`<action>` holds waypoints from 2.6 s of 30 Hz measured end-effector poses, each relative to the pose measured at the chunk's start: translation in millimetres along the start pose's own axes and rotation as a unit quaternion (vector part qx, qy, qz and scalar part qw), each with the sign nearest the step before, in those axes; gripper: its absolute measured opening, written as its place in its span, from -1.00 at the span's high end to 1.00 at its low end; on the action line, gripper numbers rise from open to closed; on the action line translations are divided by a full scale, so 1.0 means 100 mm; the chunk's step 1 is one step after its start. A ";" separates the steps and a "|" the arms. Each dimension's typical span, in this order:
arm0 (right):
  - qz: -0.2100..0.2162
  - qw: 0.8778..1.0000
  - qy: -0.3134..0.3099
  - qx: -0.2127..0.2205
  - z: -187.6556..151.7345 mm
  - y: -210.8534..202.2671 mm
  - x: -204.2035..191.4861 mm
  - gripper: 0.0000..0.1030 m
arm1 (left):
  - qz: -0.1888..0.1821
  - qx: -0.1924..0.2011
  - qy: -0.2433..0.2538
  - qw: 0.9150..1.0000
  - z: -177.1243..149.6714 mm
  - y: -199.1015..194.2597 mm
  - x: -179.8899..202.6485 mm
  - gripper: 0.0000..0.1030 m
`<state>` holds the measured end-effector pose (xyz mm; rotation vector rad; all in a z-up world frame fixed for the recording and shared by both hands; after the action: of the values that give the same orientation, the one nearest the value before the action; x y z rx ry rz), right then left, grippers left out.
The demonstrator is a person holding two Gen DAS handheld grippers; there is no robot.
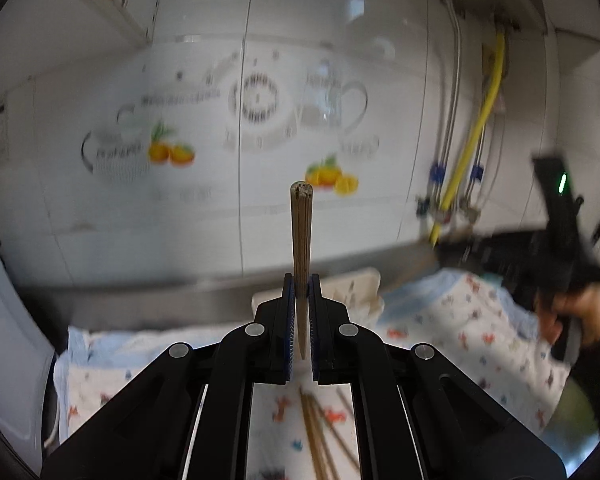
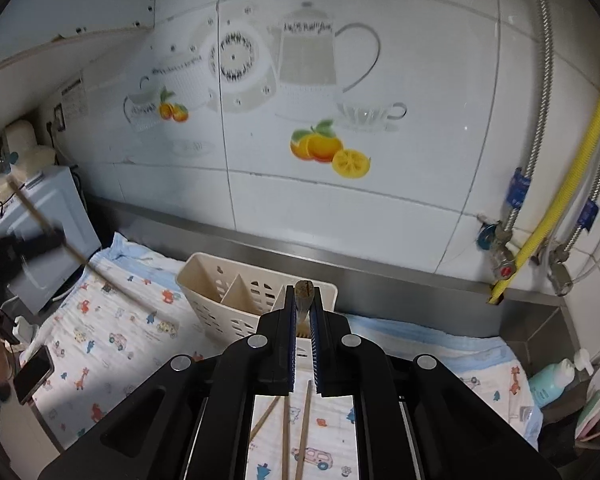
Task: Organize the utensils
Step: 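Lift the chopstick with the right tool toward the cream holder, then drop the chopstick into the holder by opening the right tool, then lower the right tool onto another chopstick and close its fingers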
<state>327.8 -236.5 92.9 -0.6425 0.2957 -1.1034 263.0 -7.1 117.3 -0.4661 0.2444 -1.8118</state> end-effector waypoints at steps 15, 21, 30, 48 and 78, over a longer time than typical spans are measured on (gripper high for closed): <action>0.003 1.000 0.000 -0.030 -0.07 0.41 0.02 0.87 | 0.033 -0.045 -0.034 0.998 0.10 0.83 -0.21 0.90; 0.001 0.999 0.004 -0.033 -0.08 0.47 0.04 0.87 | 0.033 -0.074 -0.046 0.996 -0.02 1.04 -0.30 0.88; -0.011 1.000 0.014 -0.005 -0.07 0.30 0.09 0.52 | 0.037 -0.054 -0.044 0.997 0.05 0.91 -0.29 0.82; -0.007 0.999 0.023 0.038 -1.02 -0.61 -0.27 0.49 | 0.032 -0.049 -0.036 0.998 -0.76 -0.15 -0.23 0.55; -0.008 0.997 0.065 -0.030 -2.22 -0.37 -0.50 0.48 | 0.039 -0.241 -0.069 0.967 -2.60 0.57 -0.32 0.58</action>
<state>162.4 -277.0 -62.7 -0.6281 0.4379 -1.1583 207.3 -12.1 -145.0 -0.9065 0.6044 -1.6279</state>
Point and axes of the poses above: each gripper's, at about its wrist camera, not at the fingertips, and y roughly the way its jaws point, x to its right, z to its top, the point moved 2 cm from there along y, roughly the way its jaws point, and after that the axes turned 7 degrees about -y, right-handed, at the moved point
